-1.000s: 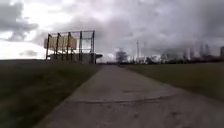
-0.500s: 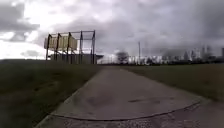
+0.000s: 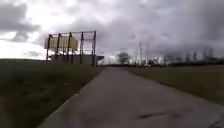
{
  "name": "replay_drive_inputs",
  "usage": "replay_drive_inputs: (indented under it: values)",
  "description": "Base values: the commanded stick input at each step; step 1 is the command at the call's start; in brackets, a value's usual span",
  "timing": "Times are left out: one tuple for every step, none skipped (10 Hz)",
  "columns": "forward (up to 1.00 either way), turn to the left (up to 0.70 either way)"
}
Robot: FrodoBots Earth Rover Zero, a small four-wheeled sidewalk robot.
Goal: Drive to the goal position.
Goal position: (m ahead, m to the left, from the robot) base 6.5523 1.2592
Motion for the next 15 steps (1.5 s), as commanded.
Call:
replay_drive_inputs:
  values:
    - [1.00, -0.19]
    - [1.00, -0.17]
    - [1.00, -0.09]
    - [1.00, -0.02]
    - [1.00, 0.00]
    - [1.00, 0.00]
    - [1.00, 0.00]
    - [1.00, -0.09]
    - [1.00, -0.14]
    - [1.00, -0.16]
    - [1.00, -0.16]
    - [1.00, -0.12]
    - [1.00, -0.02]
    - [1.00, 0.00]
    - [1.00, 0.00]
